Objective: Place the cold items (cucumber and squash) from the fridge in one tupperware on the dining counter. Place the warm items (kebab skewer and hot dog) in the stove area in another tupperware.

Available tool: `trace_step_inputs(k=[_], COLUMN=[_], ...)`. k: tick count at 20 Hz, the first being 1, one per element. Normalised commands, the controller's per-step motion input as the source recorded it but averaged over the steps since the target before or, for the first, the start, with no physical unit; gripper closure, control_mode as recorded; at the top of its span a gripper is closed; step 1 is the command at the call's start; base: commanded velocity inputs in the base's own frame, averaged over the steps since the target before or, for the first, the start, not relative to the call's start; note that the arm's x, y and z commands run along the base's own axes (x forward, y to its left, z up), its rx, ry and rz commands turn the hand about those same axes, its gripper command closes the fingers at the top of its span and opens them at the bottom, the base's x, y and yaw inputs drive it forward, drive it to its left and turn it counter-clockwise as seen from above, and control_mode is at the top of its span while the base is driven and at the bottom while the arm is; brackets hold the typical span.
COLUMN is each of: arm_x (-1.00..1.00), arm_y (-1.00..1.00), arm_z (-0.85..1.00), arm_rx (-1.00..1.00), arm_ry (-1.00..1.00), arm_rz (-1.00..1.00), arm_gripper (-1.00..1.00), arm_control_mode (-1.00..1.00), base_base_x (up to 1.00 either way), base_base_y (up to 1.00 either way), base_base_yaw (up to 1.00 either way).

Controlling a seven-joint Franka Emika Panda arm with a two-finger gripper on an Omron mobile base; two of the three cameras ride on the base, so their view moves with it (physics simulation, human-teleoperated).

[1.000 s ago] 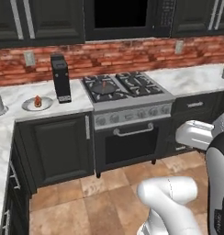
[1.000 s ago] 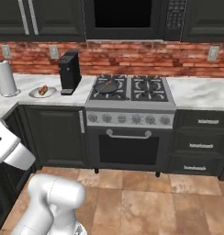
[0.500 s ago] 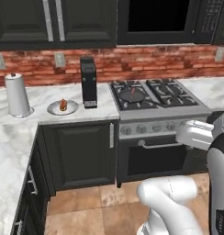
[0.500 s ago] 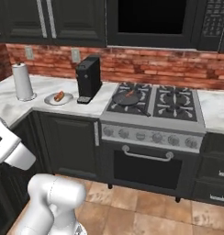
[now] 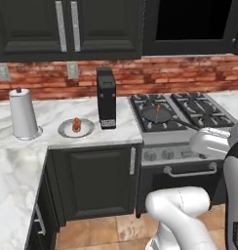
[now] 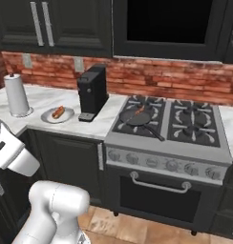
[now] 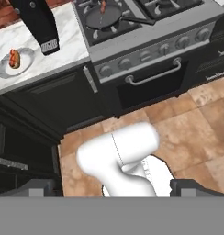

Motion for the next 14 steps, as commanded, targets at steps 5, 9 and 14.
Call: trace_step_inputs(k=[5, 9, 14], arm_x=[0.0, 0.0, 0.0], arm_y=[0.0, 0.0, 0.0], arm_z=[0.0, 0.0, 0.0], arm_rx=[0.0, 0.0, 0.0], arm_ry=[0.0, 0.0, 0.0], arm_rz=[0.0, 0.0, 0.0], arm_gripper=[-1.0, -1.0, -1.0], arm_control_mode=[1.0, 1.0, 1.0], base_base_x=[0.6, 0.46, 0.36], base_base_y=[0.44, 0.38, 0.15], base_base_yaw=[0.0, 0.0, 0.0])
